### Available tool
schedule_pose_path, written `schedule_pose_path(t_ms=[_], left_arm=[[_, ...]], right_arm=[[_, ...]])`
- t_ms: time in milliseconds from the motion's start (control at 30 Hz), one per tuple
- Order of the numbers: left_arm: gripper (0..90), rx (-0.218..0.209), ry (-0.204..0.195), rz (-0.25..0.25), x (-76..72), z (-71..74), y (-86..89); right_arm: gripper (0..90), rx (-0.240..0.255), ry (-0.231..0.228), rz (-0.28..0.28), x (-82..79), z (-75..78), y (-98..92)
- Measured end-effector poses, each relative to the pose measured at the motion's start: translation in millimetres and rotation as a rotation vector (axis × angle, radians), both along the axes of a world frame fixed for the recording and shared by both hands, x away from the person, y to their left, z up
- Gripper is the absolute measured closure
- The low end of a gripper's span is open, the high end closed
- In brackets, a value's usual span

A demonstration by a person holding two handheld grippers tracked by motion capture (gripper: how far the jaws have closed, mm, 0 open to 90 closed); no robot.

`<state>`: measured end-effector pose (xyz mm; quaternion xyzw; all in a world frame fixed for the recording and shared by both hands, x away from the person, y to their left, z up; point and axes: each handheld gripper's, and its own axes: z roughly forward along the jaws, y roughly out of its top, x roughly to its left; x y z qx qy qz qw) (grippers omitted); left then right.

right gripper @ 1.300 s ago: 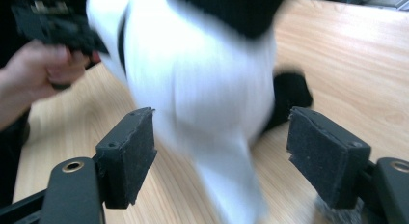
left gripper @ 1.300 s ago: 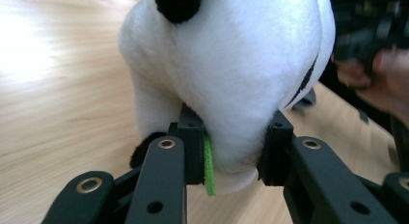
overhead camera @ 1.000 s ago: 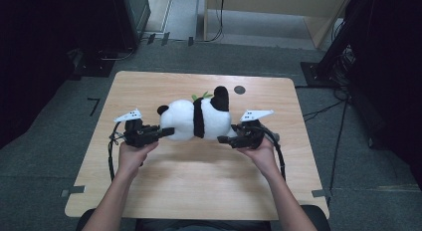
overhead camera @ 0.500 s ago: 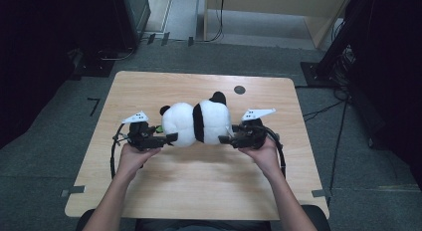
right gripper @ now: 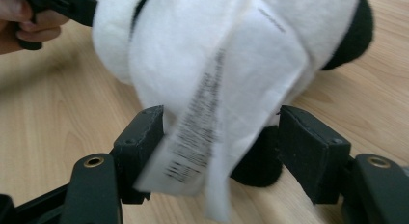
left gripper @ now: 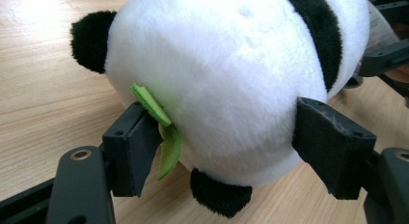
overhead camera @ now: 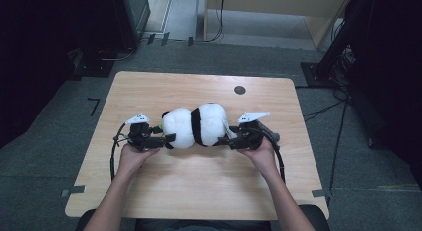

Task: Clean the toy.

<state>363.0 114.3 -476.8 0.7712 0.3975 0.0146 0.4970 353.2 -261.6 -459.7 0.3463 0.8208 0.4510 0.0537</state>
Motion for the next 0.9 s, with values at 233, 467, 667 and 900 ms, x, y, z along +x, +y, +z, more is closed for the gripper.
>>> schedule_pose_path(t_ms=[233,467,667,900], left_arm=[[25.1,0.028,-0.030,0.005,-2.4,2.1,-1.0],[23.9,0.055,-0.061,0.006,-3.5,2.7,-1.3],[23.0,0.065,-0.077,0.013,-5.2,3.1,-3.7],[21.9,0.087,-0.089,0.021,-7.7,4.8,-6.3]], right_arm=[[35.0,0.036,-0.047,-0.068,-2.5,7.5,-20.6],[34.1,0.025,-0.110,-0.192,-7.6,9.3,-50.3],[34.3,0.009,-0.101,-0.290,-10.4,3.7,-70.7],[37.7,-0.082,-0.108,-0.362,-8.3,-7.4,-76.5]])
